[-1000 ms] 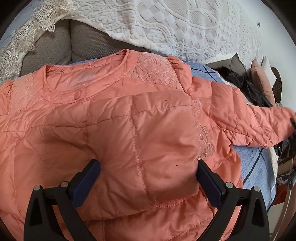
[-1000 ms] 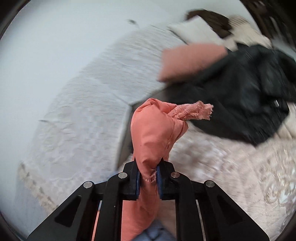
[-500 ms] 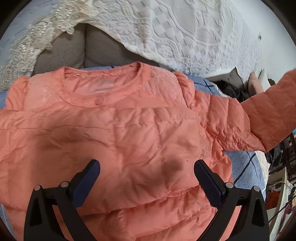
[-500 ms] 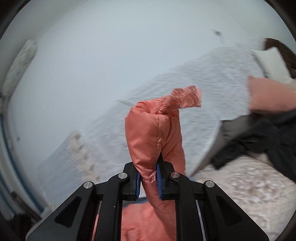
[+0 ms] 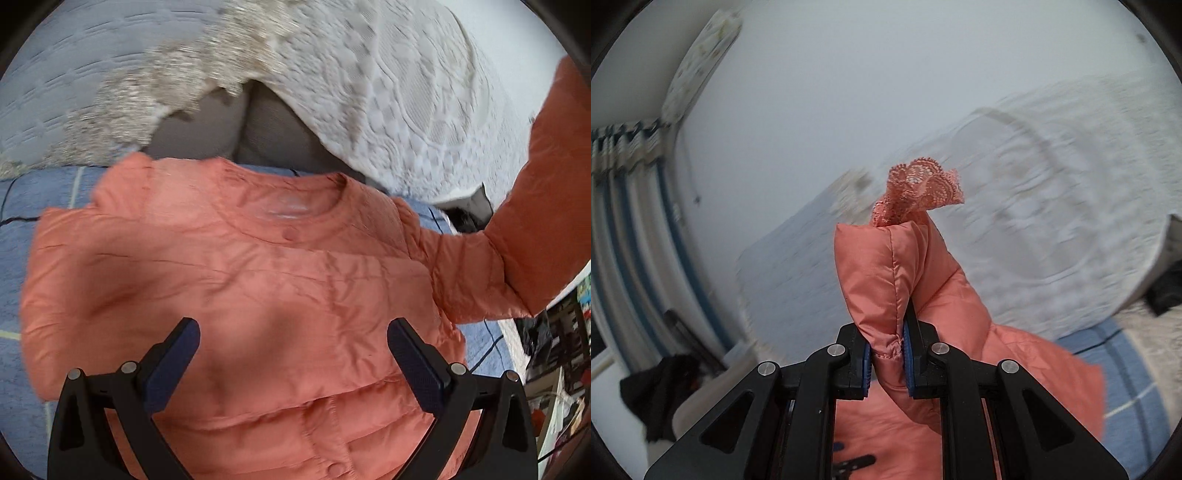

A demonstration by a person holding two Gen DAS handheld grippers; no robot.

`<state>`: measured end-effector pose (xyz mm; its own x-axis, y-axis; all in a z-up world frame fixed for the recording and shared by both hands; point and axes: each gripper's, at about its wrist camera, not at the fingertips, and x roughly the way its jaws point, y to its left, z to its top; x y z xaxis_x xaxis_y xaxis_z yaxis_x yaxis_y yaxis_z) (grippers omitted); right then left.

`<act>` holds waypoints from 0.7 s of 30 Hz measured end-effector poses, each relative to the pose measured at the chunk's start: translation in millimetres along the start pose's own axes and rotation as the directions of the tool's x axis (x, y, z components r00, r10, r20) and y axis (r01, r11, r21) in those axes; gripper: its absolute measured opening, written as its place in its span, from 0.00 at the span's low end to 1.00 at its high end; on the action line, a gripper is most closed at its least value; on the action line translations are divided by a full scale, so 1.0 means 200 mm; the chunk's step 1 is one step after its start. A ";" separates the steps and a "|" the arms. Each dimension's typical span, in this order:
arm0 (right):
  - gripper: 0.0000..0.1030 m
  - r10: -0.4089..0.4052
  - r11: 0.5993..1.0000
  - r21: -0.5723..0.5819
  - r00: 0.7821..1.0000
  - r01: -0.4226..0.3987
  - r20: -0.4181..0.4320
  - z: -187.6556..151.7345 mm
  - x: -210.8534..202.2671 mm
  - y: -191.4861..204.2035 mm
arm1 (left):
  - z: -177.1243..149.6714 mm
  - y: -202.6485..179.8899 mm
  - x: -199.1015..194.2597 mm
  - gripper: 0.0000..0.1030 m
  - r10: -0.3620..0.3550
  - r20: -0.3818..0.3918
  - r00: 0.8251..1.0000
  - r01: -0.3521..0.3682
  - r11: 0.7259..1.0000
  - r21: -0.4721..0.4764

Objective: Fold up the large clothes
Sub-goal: 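Grasp the second lace sleeve cuff with the right gripper and lift it, then lay the held sleeve over the jacket front and open the right gripper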

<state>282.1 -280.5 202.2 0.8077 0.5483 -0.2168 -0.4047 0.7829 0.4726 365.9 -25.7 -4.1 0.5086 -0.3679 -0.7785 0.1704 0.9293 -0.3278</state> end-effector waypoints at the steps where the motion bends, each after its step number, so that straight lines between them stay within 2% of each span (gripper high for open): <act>1: 0.14 0.015 1.000 -0.003 1.000 -0.015 -0.016 -0.03 0.05 0.03 | 0.00 0.03 -0.03 1.00 0.006 0.013 1.000 -0.006 1.000 -0.010; 5: 0.14 0.085 0.996 0.020 0.993 -0.083 -0.085 -0.14 0.23 0.14 | 0.02 0.16 -0.14 1.00 0.033 0.053 0.998 -0.030 0.999 -0.042; 9: 0.14 0.121 0.992 0.045 0.978 -0.115 -0.167 -0.28 0.41 0.22 | 0.01 0.27 -0.24 1.00 0.066 0.090 0.994 -0.061 0.996 -0.058; 12: 0.14 0.110 0.993 0.057 0.967 -0.100 -0.228 -0.40 0.54 0.25 | 0.01 0.36 -0.31 1.00 0.074 0.105 0.992 -0.065 0.994 -0.086; 17: 0.14 0.109 0.990 0.119 0.941 -0.074 -0.322 -0.64 0.73 0.23 | -0.02 0.48 -0.41 1.00 0.120 0.152 0.981 -0.102 0.987 -0.123; 19: 0.14 0.132 0.984 0.158 0.925 -0.080 -0.355 -0.71 0.79 0.21 | -0.02 0.53 -0.44 1.00 0.123 0.164 0.979 -0.100 0.985 -0.143; 21: 0.16 0.121 0.985 0.158 0.915 -0.064 -0.384 -0.76 0.84 0.21 | -0.03 0.57 -0.45 1.00 0.127 0.167 0.978 -0.101 0.983 -0.156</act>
<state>335.1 -111.5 55.1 0.5257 0.7096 -0.4692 -0.3827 0.6898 0.6145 334.3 113.3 25.1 0.6597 -0.2363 -0.7134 -0.0155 0.9448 -0.3274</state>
